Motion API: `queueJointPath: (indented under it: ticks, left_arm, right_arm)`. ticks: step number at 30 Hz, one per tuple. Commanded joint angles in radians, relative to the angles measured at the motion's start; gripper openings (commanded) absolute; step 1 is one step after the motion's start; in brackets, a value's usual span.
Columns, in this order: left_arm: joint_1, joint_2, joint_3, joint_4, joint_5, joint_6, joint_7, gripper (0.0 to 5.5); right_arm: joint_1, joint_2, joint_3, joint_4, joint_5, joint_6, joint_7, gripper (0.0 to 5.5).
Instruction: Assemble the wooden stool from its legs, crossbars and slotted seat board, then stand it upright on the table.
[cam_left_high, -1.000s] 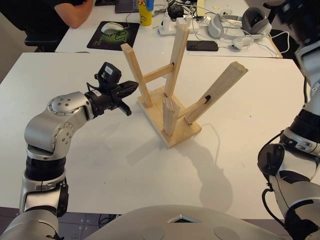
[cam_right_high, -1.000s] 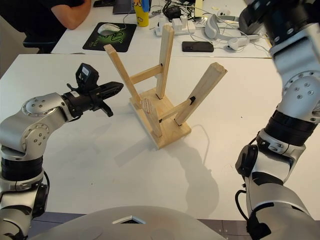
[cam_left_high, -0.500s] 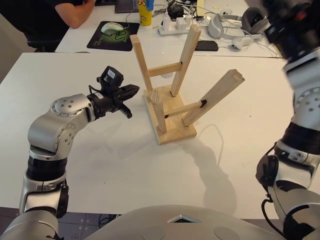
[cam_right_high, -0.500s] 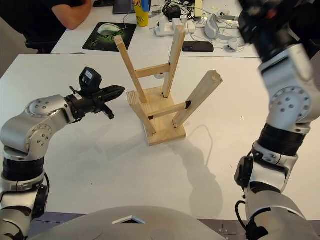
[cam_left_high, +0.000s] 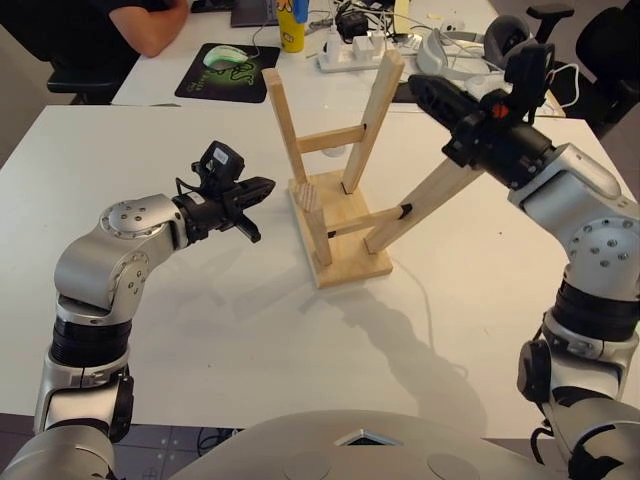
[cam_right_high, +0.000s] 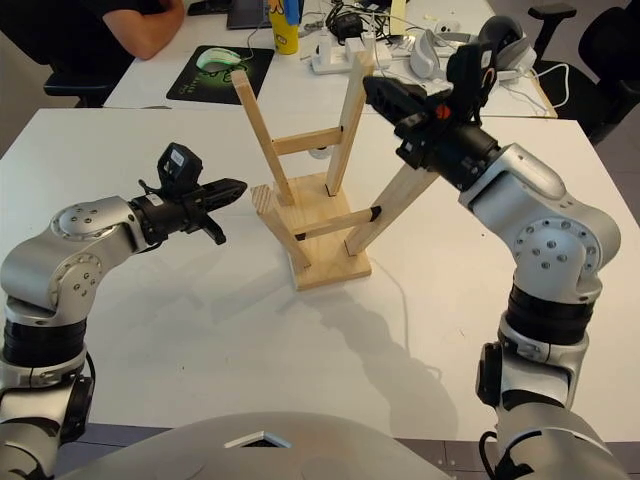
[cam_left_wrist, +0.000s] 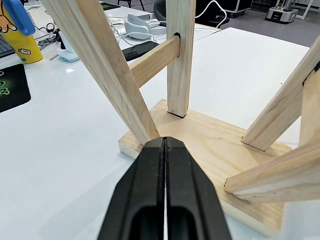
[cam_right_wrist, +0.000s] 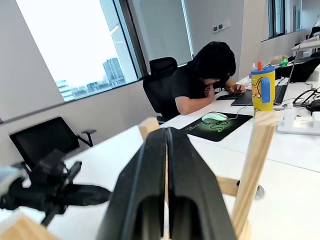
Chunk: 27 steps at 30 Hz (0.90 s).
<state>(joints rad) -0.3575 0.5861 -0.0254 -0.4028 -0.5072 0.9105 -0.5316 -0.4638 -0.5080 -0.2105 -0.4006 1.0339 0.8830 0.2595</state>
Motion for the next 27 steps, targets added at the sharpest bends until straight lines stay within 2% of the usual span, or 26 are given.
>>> queueJointPath:
  ticks: [1,4,9,12,13,15,18,20,22,24,27]
  left_arm:
    - [-0.019,0.004,-0.02,-0.001,0.004,0.019,-0.01,0.0]
    - [0.012,-0.006,-0.028,-0.024,0.0,0.032,0.001,0.0]
    - [0.035,-0.015,-0.029,-0.04,0.003,0.042,0.016,0.0]
    - [0.038,-0.005,-0.021,-0.037,0.006,0.042,0.011,0.0]
    - [0.036,-0.002,-0.018,-0.034,0.007,0.042,0.009,0.0]
    - [0.024,0.002,-0.016,-0.025,0.009,0.04,0.005,0.0]
    - [0.01,0.001,-0.024,-0.028,0.007,0.044,0.001,0.0]
    - [0.001,0.004,-0.037,-0.021,0.007,0.043,-0.011,0.0]
    - [-0.007,0.006,-0.052,-0.007,0.01,0.038,-0.024,0.0]
    - [0.002,0.006,-0.056,-0.013,0.009,0.042,-0.027,0.0]
    - [0.011,-0.002,-0.068,-0.014,0.017,0.037,-0.023,0.0]
  right_arm:
    - [-0.017,0.109,-0.055,0.001,-0.047,-0.156,-0.054,0.01]
    - [-0.126,0.098,-0.14,0.026,-0.063,-0.272,-0.053,0.01]
    - [-0.193,0.059,-0.248,0.056,0.073,-0.263,-0.07,0.01]
    - [-0.212,0.051,-0.253,0.025,0.179,-0.233,-0.096,0.01]
    - [-0.203,0.051,-0.241,0.014,0.201,-0.221,-0.102,0.01]
    - [-0.1,0.018,-0.136,-0.021,0.216,-0.113,-0.069,0.01]
    - [0.147,-0.024,0.092,-0.013,0.064,0.003,-0.047,0.01]
    - [0.254,0.01,0.146,-0.001,-0.024,-0.035,-0.057,0.01]
    - [0.222,0.069,0.09,-0.031,-0.053,-0.153,-0.07,0.01]
    - [0.104,0.114,0.008,-0.044,-0.028,-0.259,-0.096,0.01]
    - [-0.02,0.112,-0.076,-0.029,-0.007,-0.339,-0.102,0.01]
